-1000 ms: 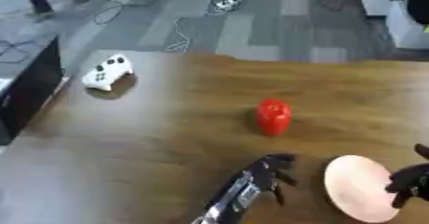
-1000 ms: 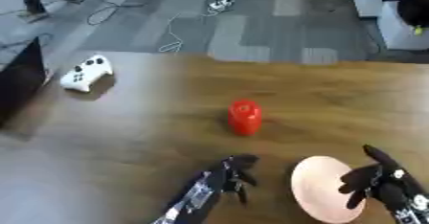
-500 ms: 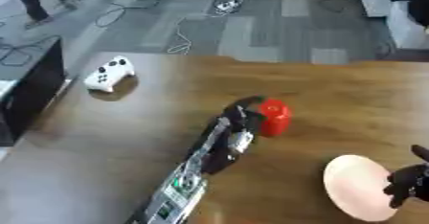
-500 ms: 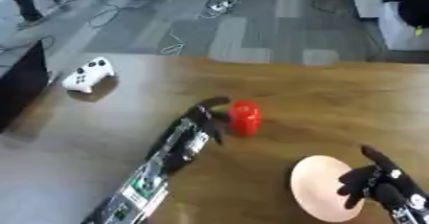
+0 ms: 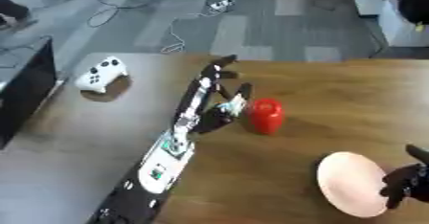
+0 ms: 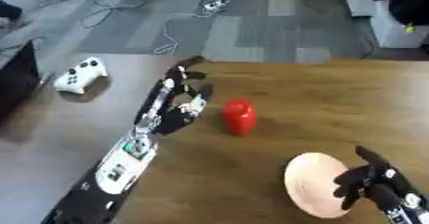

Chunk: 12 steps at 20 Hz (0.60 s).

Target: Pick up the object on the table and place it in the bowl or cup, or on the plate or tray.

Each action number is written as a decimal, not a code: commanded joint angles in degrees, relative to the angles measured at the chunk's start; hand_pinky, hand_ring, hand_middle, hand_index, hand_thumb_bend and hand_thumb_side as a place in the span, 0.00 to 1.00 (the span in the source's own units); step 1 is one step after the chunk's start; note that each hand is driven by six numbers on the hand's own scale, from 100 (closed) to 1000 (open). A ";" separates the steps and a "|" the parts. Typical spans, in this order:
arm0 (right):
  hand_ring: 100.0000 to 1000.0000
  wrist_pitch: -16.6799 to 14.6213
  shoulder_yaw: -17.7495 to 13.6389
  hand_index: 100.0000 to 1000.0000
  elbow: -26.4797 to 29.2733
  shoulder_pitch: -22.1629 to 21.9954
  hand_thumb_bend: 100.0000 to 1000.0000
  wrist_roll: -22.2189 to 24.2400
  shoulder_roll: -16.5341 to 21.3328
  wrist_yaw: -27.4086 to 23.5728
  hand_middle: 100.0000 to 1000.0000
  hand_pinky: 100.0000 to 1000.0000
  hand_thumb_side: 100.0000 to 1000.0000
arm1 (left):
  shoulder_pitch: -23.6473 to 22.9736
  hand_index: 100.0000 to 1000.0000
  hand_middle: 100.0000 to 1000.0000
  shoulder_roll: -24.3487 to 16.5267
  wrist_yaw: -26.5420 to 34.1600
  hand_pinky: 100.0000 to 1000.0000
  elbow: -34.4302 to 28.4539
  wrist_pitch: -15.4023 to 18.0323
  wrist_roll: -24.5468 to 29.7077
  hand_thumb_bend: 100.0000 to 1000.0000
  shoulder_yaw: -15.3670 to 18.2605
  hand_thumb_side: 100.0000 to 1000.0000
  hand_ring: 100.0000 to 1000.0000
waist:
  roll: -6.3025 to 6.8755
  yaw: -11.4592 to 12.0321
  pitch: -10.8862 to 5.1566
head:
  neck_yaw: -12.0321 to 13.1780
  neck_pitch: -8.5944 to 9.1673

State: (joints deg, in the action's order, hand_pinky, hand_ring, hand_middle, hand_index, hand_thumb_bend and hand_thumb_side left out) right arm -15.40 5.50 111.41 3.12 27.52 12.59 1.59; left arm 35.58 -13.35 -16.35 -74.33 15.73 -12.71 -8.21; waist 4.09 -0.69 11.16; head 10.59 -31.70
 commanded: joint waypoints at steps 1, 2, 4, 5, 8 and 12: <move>0.54 -0.19 0.33 1.00 0.78 0.22 0.00 0.54 0.27 -0.32 0.61 0.41 0.90 | 1.55 0.94 0.87 -0.89 -1.55 0.39 3.73 1.51 -0.68 0.17 1.46 0.70 0.75 | -0.33 -0.20 -0.74 | -0.14 0.29; 0.54 -0.25 0.39 1.00 0.83 0.26 0.00 0.69 0.24 -0.36 0.61 0.41 0.90 | 1.76 0.94 0.87 -0.71 -1.71 0.39 5.24 2.25 -0.84 0.19 1.71 0.71 0.76 | -0.37 -0.29 -0.64 | -0.08 0.39; 0.54 -0.39 0.48 1.00 0.94 0.33 0.00 0.95 0.20 -0.45 0.61 0.42 0.89 | 2.17 0.94 0.87 -0.41 -2.13 0.41 7.89 3.86 -1.60 0.21 2.24 0.70 0.77 | -0.42 -0.43 -0.49 | 0.08 0.53; 0.54 -0.47 0.53 1.00 1.01 0.38 0.00 1.09 0.19 -0.49 0.61 0.42 0.89 | 2.35 0.94 0.87 -0.24 -2.45 0.42 9.20 4.69 -2.15 0.22 2.55 0.70 0.77 | -0.44 -0.52 -0.38 | 0.17 0.58; 0.54 -0.64 0.60 1.00 1.10 0.46 0.00 1.43 0.13 -0.57 0.61 0.42 0.89 | 2.86 0.94 0.87 0.17 -3.44 0.42 12.92 7.07 -3.62 0.22 3.14 0.73 0.77 | -0.49 -0.68 -0.19 | 0.29 0.72; 0.54 -0.64 0.68 1.00 0.98 0.52 0.00 1.85 -0.11 -0.54 0.61 0.42 0.89 | 3.55 0.95 0.88 1.44 -4.42 0.42 17.69 9.13 -4.92 0.23 3.82 0.79 0.78 | -0.63 -0.70 0.01 | 0.25 0.76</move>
State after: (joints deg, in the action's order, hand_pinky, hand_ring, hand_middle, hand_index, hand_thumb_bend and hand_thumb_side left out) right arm -15.96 6.10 111.44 3.18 29.10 12.54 1.32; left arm 37.81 -11.73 -20.15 -57.18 24.09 -17.25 -5.09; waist 3.71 -1.35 11.91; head 10.62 -31.57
